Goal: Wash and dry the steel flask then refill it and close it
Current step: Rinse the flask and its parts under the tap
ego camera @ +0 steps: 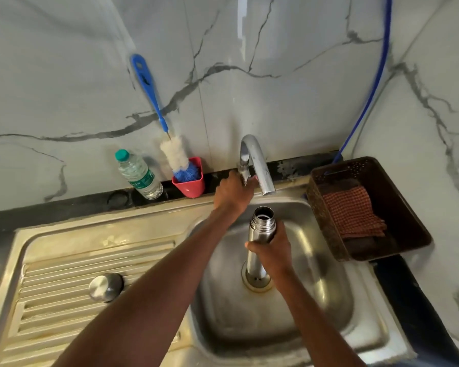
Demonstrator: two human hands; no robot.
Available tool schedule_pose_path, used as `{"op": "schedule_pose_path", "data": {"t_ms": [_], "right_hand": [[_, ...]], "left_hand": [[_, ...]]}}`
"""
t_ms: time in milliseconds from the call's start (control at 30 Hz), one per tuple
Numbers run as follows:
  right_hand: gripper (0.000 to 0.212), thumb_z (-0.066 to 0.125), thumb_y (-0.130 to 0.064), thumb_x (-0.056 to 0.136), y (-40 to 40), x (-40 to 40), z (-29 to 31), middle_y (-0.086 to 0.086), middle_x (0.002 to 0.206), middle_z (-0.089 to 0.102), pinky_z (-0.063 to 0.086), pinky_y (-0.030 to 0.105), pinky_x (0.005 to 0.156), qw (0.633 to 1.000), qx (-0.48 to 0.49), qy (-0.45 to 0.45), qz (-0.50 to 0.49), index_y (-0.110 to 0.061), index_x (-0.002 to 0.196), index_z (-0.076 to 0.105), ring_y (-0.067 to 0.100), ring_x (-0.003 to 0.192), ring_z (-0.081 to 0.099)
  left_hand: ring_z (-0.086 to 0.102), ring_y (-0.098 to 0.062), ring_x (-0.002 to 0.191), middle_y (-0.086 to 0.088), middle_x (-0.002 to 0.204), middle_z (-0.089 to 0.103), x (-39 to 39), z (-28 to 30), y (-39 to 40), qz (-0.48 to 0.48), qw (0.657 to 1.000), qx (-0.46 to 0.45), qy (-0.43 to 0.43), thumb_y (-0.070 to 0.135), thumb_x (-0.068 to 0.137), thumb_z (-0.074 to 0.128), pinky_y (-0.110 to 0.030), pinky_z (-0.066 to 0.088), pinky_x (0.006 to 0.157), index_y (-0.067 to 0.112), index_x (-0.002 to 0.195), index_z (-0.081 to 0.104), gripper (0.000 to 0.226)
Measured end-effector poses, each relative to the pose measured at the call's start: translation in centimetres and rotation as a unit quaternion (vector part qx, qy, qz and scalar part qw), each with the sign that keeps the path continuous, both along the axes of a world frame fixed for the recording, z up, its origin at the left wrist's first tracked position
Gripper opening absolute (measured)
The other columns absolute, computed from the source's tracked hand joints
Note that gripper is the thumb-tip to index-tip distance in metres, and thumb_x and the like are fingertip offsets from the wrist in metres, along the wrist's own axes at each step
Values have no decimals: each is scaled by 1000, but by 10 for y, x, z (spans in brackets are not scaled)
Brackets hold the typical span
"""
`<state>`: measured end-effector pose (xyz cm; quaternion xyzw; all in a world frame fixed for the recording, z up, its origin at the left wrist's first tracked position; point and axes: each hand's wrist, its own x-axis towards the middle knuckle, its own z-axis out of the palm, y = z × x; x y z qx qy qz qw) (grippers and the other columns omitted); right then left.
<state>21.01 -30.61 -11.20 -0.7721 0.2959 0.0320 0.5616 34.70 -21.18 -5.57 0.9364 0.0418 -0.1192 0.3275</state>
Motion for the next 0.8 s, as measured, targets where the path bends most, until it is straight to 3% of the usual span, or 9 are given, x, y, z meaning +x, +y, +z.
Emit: {"op": "schedule_pose_path", "data": {"t_ms": [233,400,567,800], "right_hand": [[71,91,-13,61,-9,18,-6,-18,98,69,54,35,86,1000,-11,3,12,-33,119,57,13,95,68],[71,91,-14,60,-11,14,-14,-16,101,71,57,40,89,1000,-9,9,21,-34,119,57,11,95,69],[68,90,-11,63,-8,11,-14,-17,100,70,52,33,85,1000,-1,12,26,-30,119,57,6,94,66],[67,90,-15,62,-3,6,-17,-16,103,72,55,38,88,999,-6,15,42,-33,117,57,10,96,67]], "left_hand": [[66,-47,106,-22,117,67,2,-11,-15,-43,997,62,-36,18,106,51,-47,49,77,4,129,45,27],[63,-46,110,-23,121,65,2,-15,-15,-9,999,35,-10,18,106,52,-49,49,83,3,127,47,27],[64,-44,110,-22,121,66,4,-18,-14,-20,999,44,-13,20,106,53,-51,53,86,4,127,47,26],[66,-41,114,-20,122,68,4,-18,-24,-11,998,69,-10,7,103,58,-46,53,84,4,126,47,26]]}}
